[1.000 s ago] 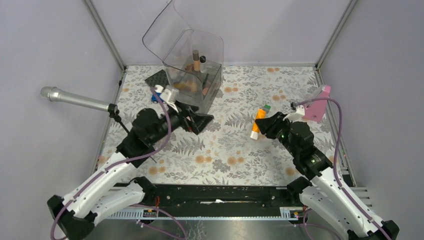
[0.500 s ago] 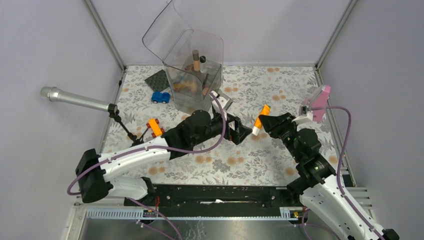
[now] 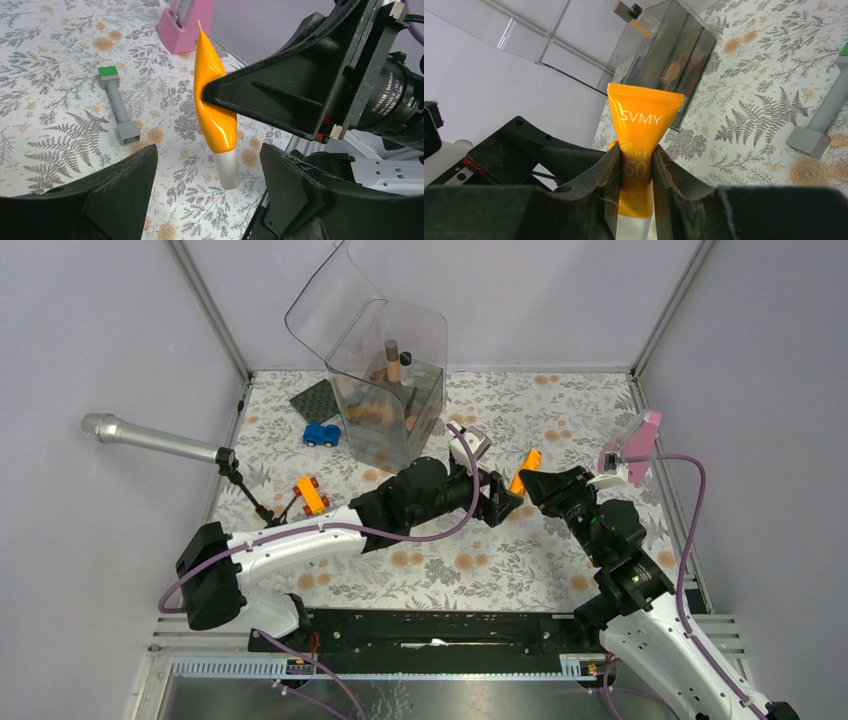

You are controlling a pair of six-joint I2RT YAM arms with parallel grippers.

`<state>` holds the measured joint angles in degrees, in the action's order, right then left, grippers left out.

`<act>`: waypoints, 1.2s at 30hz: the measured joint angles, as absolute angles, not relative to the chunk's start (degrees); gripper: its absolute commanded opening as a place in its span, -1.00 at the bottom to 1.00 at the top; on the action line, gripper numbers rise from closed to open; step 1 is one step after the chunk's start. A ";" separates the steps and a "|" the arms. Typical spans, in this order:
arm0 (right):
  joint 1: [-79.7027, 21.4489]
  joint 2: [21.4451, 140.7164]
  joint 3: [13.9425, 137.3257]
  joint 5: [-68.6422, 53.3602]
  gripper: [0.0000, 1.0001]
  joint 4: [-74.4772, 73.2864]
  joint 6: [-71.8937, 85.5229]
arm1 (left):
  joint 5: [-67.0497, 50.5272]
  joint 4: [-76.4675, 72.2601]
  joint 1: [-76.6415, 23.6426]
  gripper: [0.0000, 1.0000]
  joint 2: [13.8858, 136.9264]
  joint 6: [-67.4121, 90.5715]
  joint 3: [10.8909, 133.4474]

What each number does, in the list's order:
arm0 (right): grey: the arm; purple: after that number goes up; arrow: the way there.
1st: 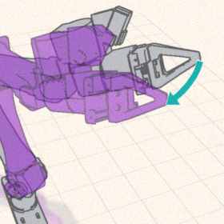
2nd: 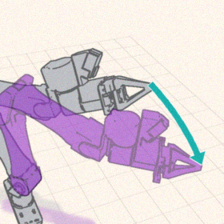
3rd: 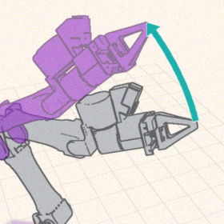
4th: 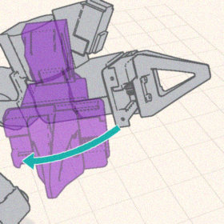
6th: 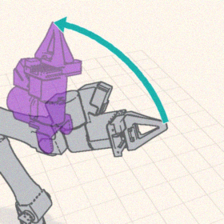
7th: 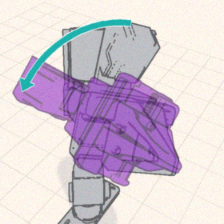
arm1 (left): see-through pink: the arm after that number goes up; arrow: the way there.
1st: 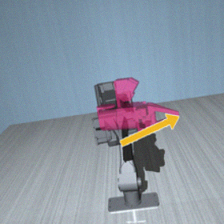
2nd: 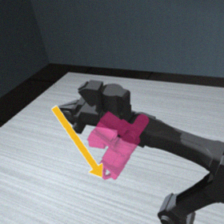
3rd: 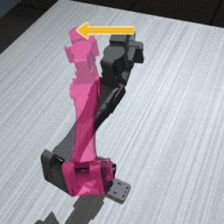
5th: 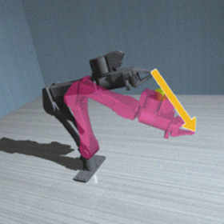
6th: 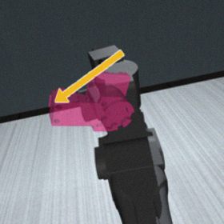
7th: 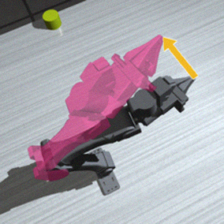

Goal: Organize the makeup
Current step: Pick up the makeup from the center of the board.

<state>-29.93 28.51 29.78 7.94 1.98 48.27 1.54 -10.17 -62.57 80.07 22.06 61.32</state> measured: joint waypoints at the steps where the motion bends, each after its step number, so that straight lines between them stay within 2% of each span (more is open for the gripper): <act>1: -29.93 28.51 29.78 7.90 -0.35 1.98 48.27 | 1.45 -10.28 -62.65 0.52 80.49 22.06 61.60; 5: -29.93 28.51 29.78 7.88 -0.34 1.98 48.27 | 0.78 -10.26 -62.85 0.35 82.28 22.11 62.57; 10: -29.93 28.67 29.78 7.81 -0.33 1.98 48.27 | -0.60 -9.98 -63.13 0.23 84.20 22.24 63.31; 15: -29.93 28.67 29.78 7.35 -0.31 1.96 48.27 | -0.91 -9.74 -63.37 -0.10 84.60 22.24 63.42; 19: -29.93 28.67 29.80 6.83 -0.21 1.91 48.29 | -0.89 -9.56 -63.37 -0.52 84.60 22.15 64.07; 21: -29.93 28.67 29.85 6.81 0.00 1.98 48.31 | -0.71 -9.28 -63.40 -0.73 84.62 22.00 64.40; 22: -29.93 28.64 29.93 6.81 0.30 1.96 48.29 | -0.64 -9.15 -63.40 -0.86 84.62 21.89 64.51; 23: -29.93 28.64 30.04 6.76 0.46 1.93 48.38 | -0.64 -9.08 -63.37 -0.98 84.62 21.76 64.51; 25: -29.93 28.60 30.15 6.46 0.59 1.76 48.14 | -0.60 -9.10 -63.40 -1.00 84.62 21.78 64.53; 28: -29.93 28.10 30.41 6.52 0.67 0.69 47.57 | -0.23 -9.10 -63.40 -1.00 84.62 21.63 64.51; 32: -29.93 25.76 30.76 6.68 0.68 -0.75 46.28 | 0.12 -9.26 -63.37 -1.00 83.92 21.87 63.79; 36: -29.93 22.61 30.81 6.70 0.56 -0.99 44.27 | -0.71 -10.33 -62.96 -1.00 80.55 23.05 60.90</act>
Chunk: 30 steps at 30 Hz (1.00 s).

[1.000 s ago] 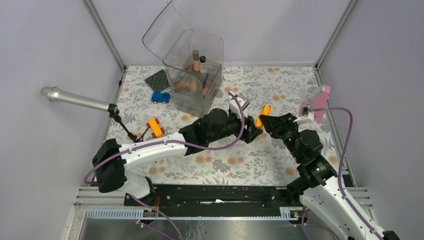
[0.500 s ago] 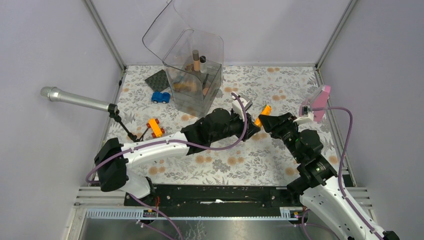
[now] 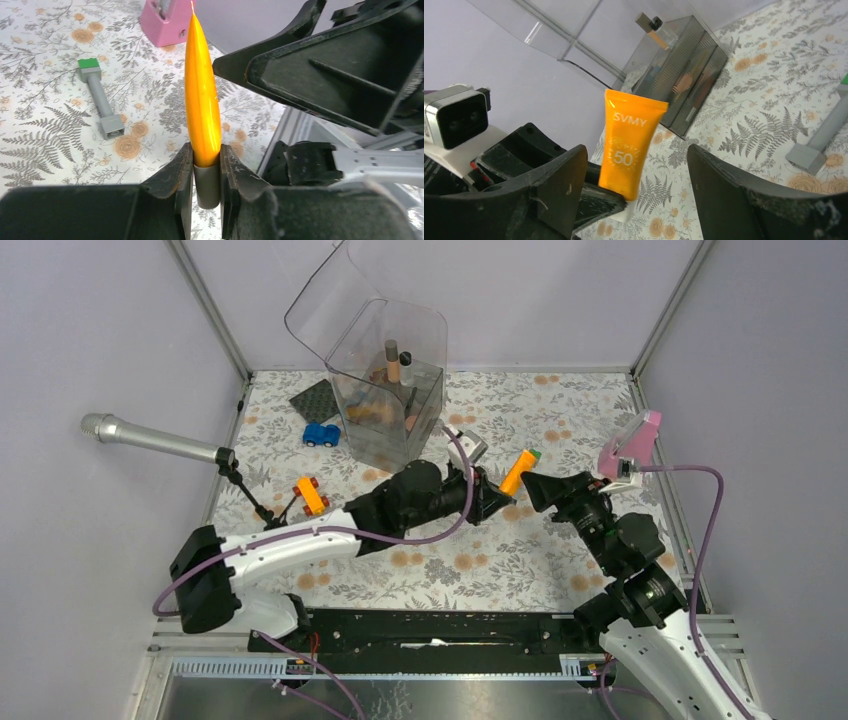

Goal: Organize the makeup
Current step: Pick up the makeup from the center of the board.

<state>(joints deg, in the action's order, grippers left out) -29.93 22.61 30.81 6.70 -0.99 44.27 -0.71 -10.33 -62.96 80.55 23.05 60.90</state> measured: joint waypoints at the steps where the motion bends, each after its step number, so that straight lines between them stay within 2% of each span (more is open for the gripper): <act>1: -29.93 22.00 30.81 6.22 0.56 -0.56 43.51 | -1.63 -10.66 -62.70 -1.00 79.26 23.97 60.16; 10: -29.93 18.98 35.35 -7.27 0.66 5.89 34.59 | -14.37 -19.81 -60.45 -1.00 69.17 34.20 58.37; 15: -29.93 20.05 39.83 -13.32 0.56 12.03 32.80 | -17.34 -23.99 -60.51 -1.00 65.89 36.34 58.37; 23: -29.93 27.68 40.01 -17.67 0.48 23.38 35.99 | -19.62 -26.63 -60.51 -1.00 65.54 37.80 57.60; 30: -29.93 33.01 40.69 -19.92 0.28 27.33 40.56 | -21.19 -27.55 -60.34 -1.00 65.49 38.04 56.47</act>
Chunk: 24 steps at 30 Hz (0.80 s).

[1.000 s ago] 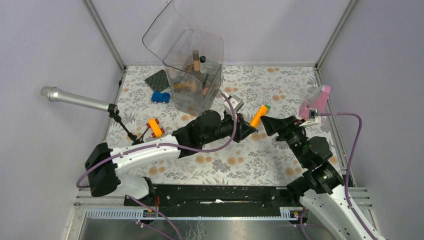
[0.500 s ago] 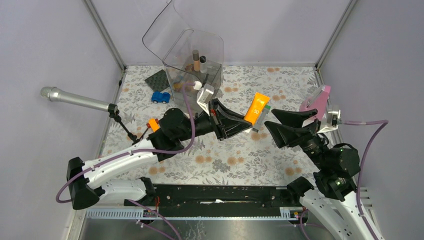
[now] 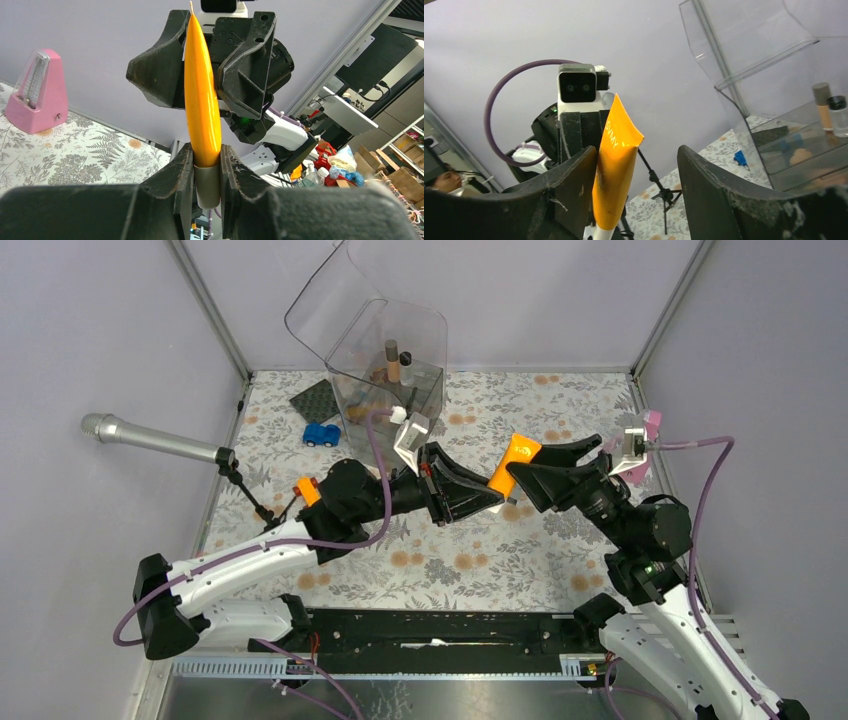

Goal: Organize the makeup
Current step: Pick up the makeup from the center of the board.

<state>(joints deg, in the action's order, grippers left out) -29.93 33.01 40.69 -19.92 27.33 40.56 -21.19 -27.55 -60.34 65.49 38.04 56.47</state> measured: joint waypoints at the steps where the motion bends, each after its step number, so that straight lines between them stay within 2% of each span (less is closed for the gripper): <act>1: -29.93 33.30 40.71 -20.38 0.24 27.88 41.15 | -21.32 -27.59 -60.36 -1.00 65.49 38.04 56.45; 8: -29.93 33.93 41.54 -23.16 0.03 29.43 43.46 | -22.41 -28.36 -60.40 -1.00 65.17 38.04 55.66; 17: -29.93 34.20 43.00 -25.02 -0.41 28.80 43.68 | -22.81 -28.45 -60.40 -1.00 64.90 38.04 55.64; 20: -29.93 34.22 43.38 -25.54 -0.66 28.58 43.75 | -22.98 -28.42 -60.40 -0.96 64.64 38.04 55.61; 21: -29.93 34.22 43.46 -25.71 -0.75 28.51 43.81 | -23.07 -28.40 -60.45 -0.84 64.53 38.02 55.59; 24: -29.93 34.15 43.72 -26.35 -0.91 28.49 43.77 | -23.18 -28.34 -60.47 0.08 64.36 37.82 55.57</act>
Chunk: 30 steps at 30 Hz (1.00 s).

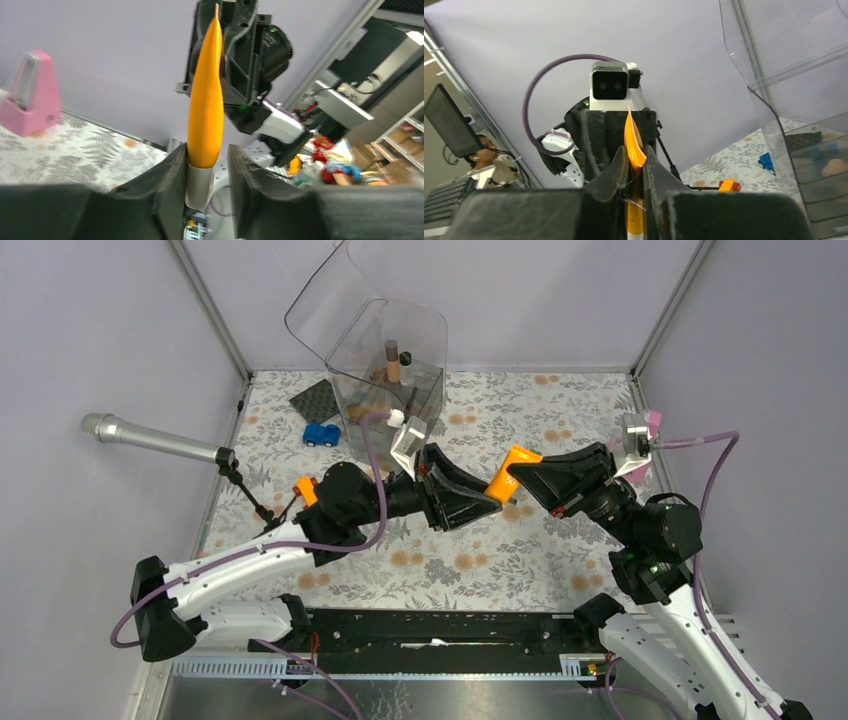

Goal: Organize the makeup
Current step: Pick up the makeup from the center of the board, then place the makeup in the storage box.

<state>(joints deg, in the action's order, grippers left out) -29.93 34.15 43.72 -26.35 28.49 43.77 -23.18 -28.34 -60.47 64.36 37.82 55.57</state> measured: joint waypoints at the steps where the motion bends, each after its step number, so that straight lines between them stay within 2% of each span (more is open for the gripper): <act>1: -29.93 34.11 43.81 -26.57 -0.94 28.51 43.70 | -23.09 -28.14 -60.47 0.35 64.31 37.32 55.57; 3: -29.93 33.80 43.86 -26.55 -0.97 27.59 42.15 | -22.26 -27.64 -60.42 0.62 64.18 36.95 55.57; 5: -29.93 33.74 44.18 -25.82 -1.00 25.71 40.21 | -21.63 -26.30 -59.92 0.80 63.75 36.58 55.57; 9: -29.93 34.35 45.56 -23.42 -1.00 21.23 35.64 | -19.77 -21.02 -57.30 0.94 61.89 34.65 55.88; 13: -29.93 36.97 46.13 -20.91 -1.00 19.49 30.20 | -13.13 -9.78 -52.29 0.97 60.55 30.26 60.03; 18: -29.93 45.98 46.11 -19.20 -1.00 20.84 23.70 | -3.64 3.27 -45.89 0.98 59.59 23.64 65.32; 24: -29.93 63.86 48.31 -18.39 -1.00 25.32 16.91 | 2.37 11.55 -40.10 0.98 58.54 17.34 66.78; 30: -29.93 82.21 58.87 -17.89 -1.00 31.18 12.12 | 3.29 15.07 -35.66 0.98 58.57 14.50 66.92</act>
